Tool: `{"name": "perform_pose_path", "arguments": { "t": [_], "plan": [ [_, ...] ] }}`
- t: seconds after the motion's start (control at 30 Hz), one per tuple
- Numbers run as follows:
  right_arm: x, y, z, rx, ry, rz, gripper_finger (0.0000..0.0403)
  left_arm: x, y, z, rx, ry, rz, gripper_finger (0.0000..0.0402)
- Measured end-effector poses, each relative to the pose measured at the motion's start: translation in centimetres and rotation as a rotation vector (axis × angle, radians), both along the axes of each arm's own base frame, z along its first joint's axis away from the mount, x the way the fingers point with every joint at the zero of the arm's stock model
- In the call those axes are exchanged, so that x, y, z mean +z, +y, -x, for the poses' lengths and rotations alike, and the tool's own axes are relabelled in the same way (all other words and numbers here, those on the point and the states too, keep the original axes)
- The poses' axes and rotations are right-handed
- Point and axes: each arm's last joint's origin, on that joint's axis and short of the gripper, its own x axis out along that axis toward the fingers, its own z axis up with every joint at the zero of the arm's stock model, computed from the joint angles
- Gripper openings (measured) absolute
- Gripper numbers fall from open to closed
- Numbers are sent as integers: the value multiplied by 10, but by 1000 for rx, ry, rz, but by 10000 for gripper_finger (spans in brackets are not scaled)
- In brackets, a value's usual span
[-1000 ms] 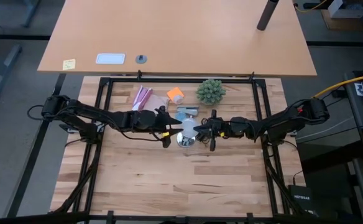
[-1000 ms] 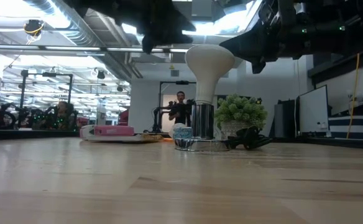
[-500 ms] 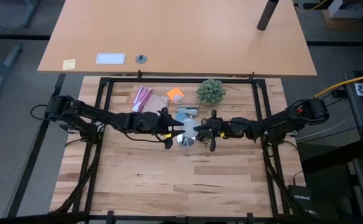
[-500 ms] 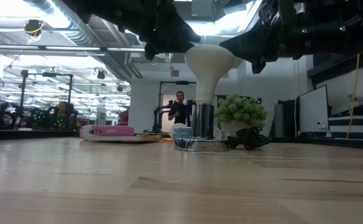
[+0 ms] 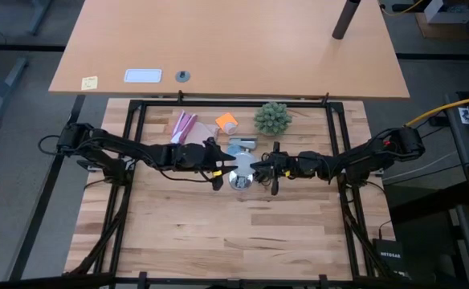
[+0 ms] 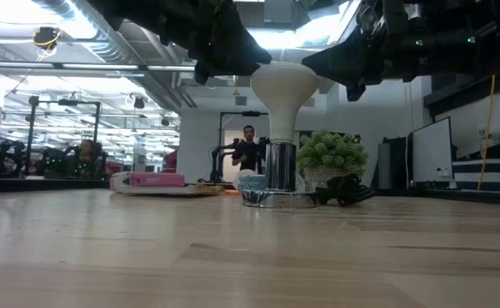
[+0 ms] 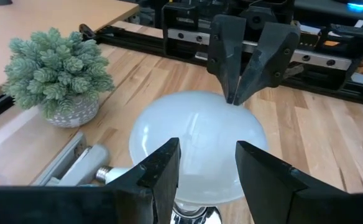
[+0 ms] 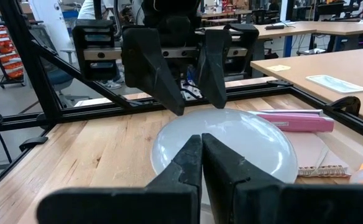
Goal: Screw lightbulb
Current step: Insert the lightbulb into the silver lamp socket
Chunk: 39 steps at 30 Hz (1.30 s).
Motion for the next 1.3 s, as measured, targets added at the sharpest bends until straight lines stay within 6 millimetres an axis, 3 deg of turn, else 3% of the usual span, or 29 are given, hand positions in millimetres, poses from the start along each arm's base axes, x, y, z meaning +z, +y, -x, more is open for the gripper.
{"name": "perform_pose_path", "arguments": {
  "t": [0.6,1.0,1.3],
  "plan": [
    [-2,-1,0,-23,28,4,17,0,0,-1,-1,-11,-13,148],
    [-2,-1,0,-22,37,5,17,1,0,-1,-10,-28,-24,63],
    [-1,-1,0,-23,11,3,17,1,-1,-2,-15,-29,-25,20]
  ]
}}
